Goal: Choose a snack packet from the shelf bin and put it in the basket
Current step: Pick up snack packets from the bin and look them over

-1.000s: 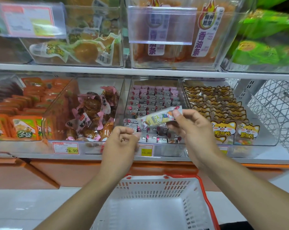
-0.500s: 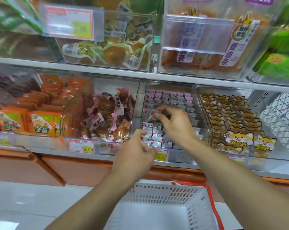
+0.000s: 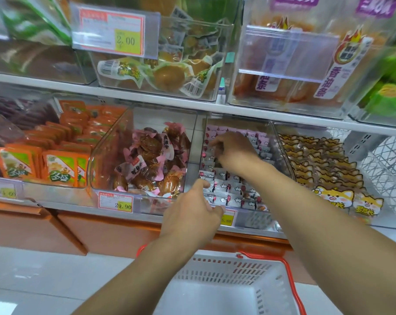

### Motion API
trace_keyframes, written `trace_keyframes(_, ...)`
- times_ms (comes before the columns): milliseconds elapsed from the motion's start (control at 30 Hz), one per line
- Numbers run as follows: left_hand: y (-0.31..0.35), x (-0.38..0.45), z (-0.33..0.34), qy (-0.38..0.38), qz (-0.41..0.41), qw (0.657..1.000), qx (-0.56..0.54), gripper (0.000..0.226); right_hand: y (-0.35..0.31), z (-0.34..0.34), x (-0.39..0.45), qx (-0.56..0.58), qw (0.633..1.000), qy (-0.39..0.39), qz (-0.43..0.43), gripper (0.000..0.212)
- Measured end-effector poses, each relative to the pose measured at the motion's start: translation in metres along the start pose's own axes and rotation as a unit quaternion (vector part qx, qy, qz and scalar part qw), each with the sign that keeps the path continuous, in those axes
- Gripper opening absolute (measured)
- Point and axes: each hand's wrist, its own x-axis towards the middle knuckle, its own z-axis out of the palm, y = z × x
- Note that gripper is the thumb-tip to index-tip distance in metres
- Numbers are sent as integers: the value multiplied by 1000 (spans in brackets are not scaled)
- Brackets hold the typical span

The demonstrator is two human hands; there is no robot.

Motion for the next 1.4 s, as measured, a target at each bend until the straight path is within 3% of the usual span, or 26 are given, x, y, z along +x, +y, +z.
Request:
trace_keyframes(200, 0, 1, -1, 1, 1, 1000, -4, 53, -3, 12, 8, -34, 998, -46, 12, 24)
trace_keyframes(400, -1, 0, -2, 4, 7, 1000, 0, 51, 7, 12, 8, 141, 990, 11, 20, 18)
trace_keyframes(467, -1, 0, -2, 0, 9, 1000, -1, 51, 11, 7, 8, 167, 986, -1, 14, 11)
trace_keyframes(733, 1, -2, -2, -4, 13, 1000, -2, 45, 16, -11, 13, 108, 984, -134, -42, 25)
trace_keyframes(867, 1, -2, -2, -5, 15, 1000, 3, 44, 25, -12, 10, 103, 987, -115, -40, 26)
trace_keyframes(1100, 2, -2, -1, -7, 12, 1000, 6, 45, 28, -20, 5, 62, 984, -158, -44, 37)
trace_keyframes(1333, 3, -2, -1, -8, 9, 1000, 3, 46, 21, 1, 11, 54, 992, -111, -29, 29)
trace_keyframes(1400, 3, -1, -2, -8, 8, 1000, -4, 42, 19, 9, 12, 56, 995, -80, -24, 17)
